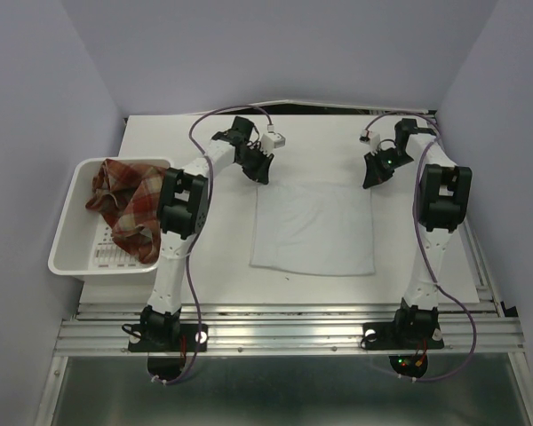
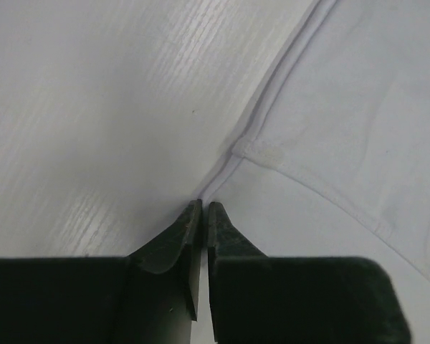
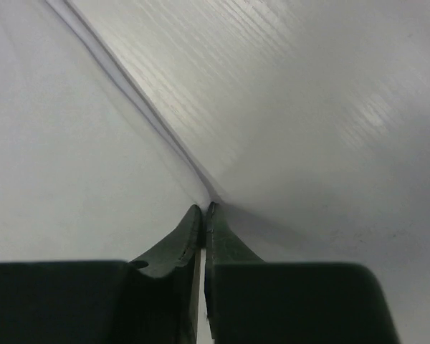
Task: Fold and stack the skirts
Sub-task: Fold the skirt
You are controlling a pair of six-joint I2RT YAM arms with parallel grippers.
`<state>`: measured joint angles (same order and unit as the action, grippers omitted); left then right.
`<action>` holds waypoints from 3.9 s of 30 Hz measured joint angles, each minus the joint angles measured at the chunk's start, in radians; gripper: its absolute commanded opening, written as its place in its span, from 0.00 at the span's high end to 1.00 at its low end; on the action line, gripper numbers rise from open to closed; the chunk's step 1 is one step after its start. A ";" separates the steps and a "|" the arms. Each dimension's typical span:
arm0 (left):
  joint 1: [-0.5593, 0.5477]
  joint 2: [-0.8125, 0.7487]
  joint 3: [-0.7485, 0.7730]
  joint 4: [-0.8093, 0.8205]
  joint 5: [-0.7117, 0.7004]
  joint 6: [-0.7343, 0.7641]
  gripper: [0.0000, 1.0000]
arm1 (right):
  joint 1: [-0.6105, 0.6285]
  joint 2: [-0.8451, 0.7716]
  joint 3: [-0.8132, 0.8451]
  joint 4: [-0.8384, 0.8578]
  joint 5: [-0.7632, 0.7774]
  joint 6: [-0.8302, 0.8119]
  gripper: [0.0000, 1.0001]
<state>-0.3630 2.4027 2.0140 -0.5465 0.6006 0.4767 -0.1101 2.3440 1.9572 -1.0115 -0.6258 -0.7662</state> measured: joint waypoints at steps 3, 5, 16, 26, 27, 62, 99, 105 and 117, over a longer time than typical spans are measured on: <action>0.013 0.000 0.000 0.005 0.009 -0.001 0.99 | 0.000 0.000 0.000 0.013 -0.004 0.025 0.99; 0.028 0.000 0.001 0.005 0.016 0.001 1.00 | 0.000 0.000 0.000 0.027 -0.013 0.050 0.99; 0.064 -0.129 -0.066 0.019 0.031 0.071 1.00 | 0.000 -0.053 0.075 0.047 -0.063 0.095 0.99; 0.039 -0.583 -0.481 0.093 0.016 0.183 1.00 | 0.018 -0.421 -0.258 0.040 -0.076 -0.023 0.99; 0.032 -0.626 -0.538 0.096 0.012 0.198 1.00 | 0.021 -0.467 -0.308 0.040 -0.076 -0.042 0.99; -0.218 -0.879 -1.125 0.216 -0.137 0.201 0.47 | 0.080 -0.753 -0.940 0.206 0.076 -0.177 0.44; -0.391 -1.028 -1.195 0.384 -0.416 0.076 0.37 | 0.118 -0.679 -0.777 0.128 0.126 0.089 0.53; -0.403 -0.904 -1.184 0.390 -0.447 0.097 0.59 | 0.135 -0.594 -0.803 0.168 0.164 0.090 0.61; -0.300 -0.688 -1.024 0.376 -0.459 0.214 0.44 | 0.286 -0.679 -0.982 0.220 0.195 0.112 0.68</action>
<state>-0.6628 1.7149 0.9897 -0.1703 0.1417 0.6903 0.1764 1.6650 0.9756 -0.7914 -0.4313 -0.6544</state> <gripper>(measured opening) 0.416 0.325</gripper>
